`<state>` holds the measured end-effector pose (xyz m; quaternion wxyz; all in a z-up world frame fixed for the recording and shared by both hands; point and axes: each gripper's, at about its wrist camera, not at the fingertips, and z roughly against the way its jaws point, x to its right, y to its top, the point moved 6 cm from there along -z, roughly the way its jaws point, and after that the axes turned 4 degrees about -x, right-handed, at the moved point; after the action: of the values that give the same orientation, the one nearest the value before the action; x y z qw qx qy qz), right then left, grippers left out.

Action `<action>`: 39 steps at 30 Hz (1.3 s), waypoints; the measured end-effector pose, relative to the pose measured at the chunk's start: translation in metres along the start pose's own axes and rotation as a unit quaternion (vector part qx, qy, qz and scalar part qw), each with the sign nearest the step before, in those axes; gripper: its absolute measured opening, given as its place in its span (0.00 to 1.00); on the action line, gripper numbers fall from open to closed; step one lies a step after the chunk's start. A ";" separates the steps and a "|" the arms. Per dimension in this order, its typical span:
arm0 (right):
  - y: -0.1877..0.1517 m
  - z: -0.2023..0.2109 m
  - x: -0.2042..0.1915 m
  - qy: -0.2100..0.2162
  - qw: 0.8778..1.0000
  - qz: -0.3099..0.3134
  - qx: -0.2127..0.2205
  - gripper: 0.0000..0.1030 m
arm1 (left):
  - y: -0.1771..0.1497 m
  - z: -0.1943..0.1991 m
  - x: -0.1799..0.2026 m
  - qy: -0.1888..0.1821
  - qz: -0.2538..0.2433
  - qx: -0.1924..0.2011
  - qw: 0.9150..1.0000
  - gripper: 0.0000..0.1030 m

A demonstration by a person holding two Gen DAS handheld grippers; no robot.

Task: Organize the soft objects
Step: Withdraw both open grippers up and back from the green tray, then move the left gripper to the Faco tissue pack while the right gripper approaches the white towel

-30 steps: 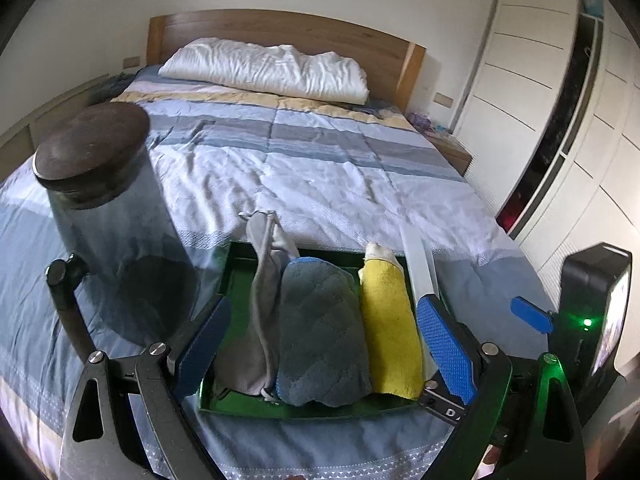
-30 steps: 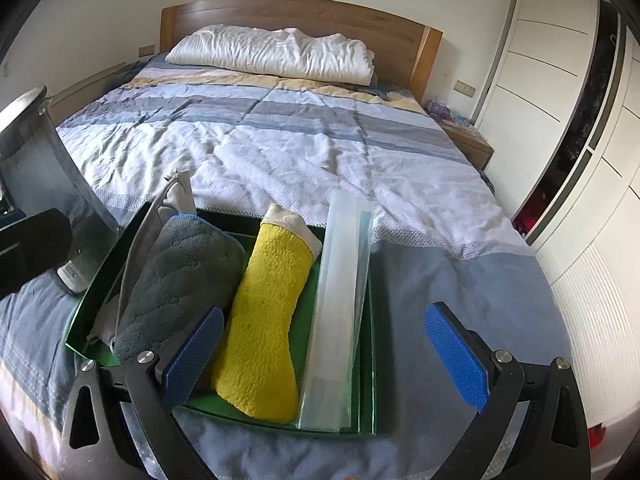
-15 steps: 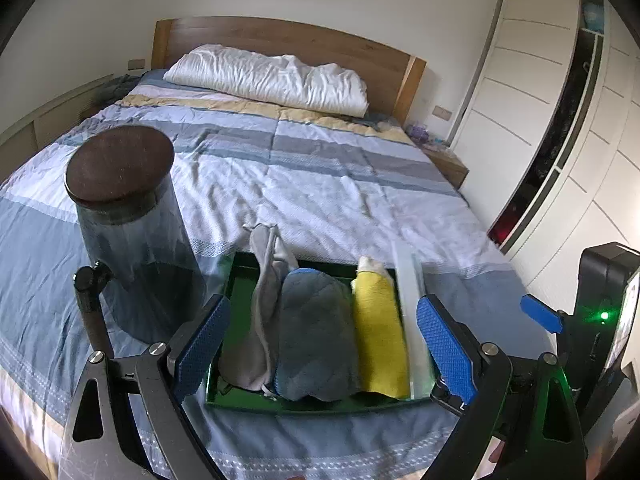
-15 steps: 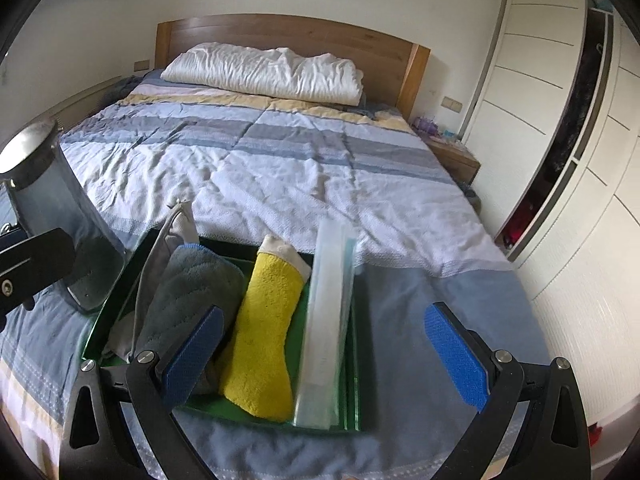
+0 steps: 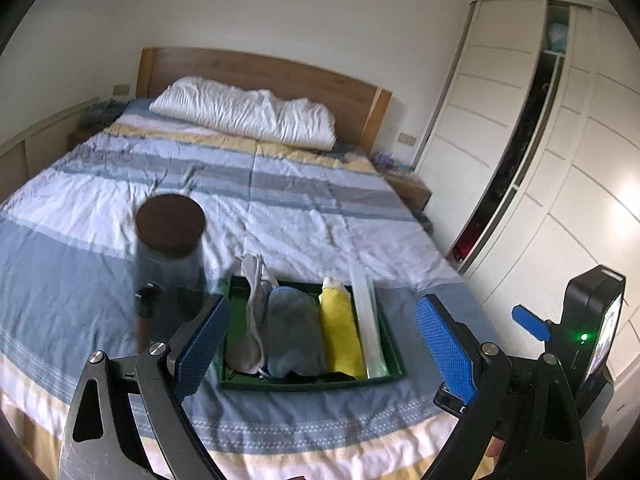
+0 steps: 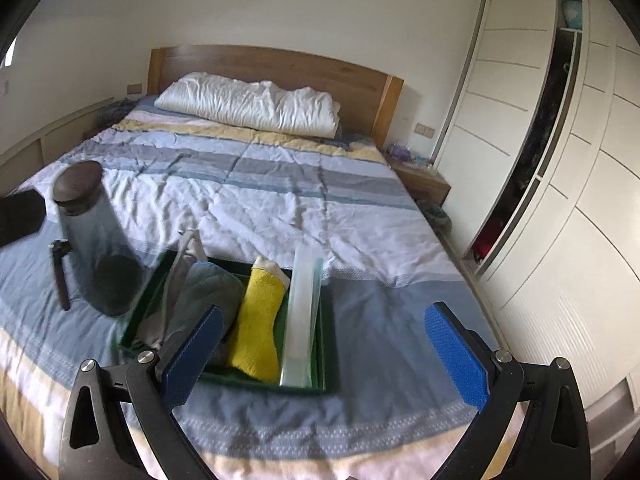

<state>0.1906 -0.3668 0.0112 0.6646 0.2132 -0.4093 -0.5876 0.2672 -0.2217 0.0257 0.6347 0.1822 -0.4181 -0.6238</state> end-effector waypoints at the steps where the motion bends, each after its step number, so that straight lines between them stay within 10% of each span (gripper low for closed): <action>1: -0.003 0.017 -0.002 0.001 1.000 -0.002 0.005 1.00 | 0.000 0.011 -0.002 -0.001 -0.005 0.006 1.000 0.88; 17: -0.055 0.185 -0.063 0.051 0.994 -0.037 0.084 1.00 | -0.029 0.181 -0.156 0.106 -0.033 0.078 0.991 0.88; 29: -0.107 0.197 -0.171 0.136 0.989 -0.020 0.050 1.00 | -0.121 0.194 -0.328 0.243 -0.015 -0.015 0.970 0.88; 39: -0.154 0.116 -0.244 0.160 0.985 -0.005 -0.065 1.00 | -0.211 0.154 -0.423 0.273 0.015 -0.129 0.953 0.88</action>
<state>0.0113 -0.1440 -0.1112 0.7309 0.2627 -0.2574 -0.5750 0.0695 0.1896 -0.1710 0.7521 0.2553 -0.1478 -0.5893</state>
